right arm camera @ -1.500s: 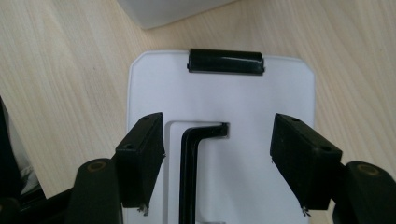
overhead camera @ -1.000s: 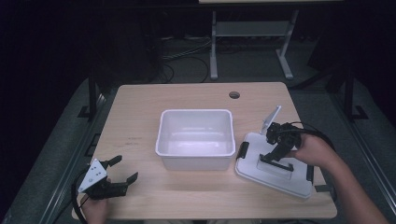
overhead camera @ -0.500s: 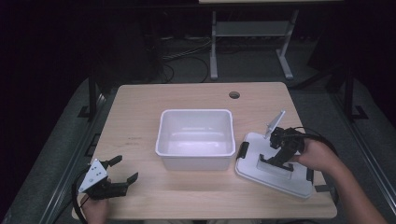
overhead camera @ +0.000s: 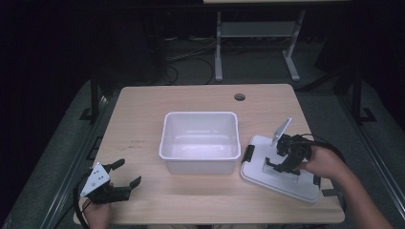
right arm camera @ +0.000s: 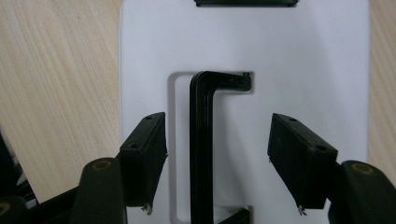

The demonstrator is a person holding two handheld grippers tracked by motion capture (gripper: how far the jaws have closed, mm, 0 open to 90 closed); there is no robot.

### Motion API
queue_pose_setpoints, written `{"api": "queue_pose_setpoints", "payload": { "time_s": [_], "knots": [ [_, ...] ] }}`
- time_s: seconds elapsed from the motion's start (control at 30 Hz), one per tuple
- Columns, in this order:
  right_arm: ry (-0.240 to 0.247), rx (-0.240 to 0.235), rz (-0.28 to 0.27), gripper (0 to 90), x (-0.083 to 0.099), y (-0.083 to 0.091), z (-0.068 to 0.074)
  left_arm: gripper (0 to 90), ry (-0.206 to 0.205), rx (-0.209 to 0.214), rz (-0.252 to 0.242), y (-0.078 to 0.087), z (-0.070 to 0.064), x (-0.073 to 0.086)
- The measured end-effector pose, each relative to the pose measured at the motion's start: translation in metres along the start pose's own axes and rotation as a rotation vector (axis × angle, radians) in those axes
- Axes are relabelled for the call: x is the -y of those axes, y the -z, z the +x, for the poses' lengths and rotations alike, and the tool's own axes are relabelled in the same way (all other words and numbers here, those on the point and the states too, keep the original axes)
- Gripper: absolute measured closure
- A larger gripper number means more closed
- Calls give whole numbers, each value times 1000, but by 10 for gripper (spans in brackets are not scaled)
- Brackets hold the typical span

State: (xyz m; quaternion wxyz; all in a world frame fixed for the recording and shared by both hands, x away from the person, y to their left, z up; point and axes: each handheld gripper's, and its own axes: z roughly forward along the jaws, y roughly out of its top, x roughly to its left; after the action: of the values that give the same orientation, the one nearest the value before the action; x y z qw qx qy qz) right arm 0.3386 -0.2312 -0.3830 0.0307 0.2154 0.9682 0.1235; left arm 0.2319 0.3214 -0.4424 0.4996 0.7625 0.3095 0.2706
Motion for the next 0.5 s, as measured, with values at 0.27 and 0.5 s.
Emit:
{"api": "queue_pose_setpoints", "payload": {
  "time_s": [0.27, 0.5],
  "knots": [
    [7, -8, 8, 407, 9, -9, 1, 135, -1, 0, 2, 0, 0, 0],
    [5, -11, 16, 457, 14, -16, 3, 135, -1, 1, 3, -1, 0, 0]
  ]
}}
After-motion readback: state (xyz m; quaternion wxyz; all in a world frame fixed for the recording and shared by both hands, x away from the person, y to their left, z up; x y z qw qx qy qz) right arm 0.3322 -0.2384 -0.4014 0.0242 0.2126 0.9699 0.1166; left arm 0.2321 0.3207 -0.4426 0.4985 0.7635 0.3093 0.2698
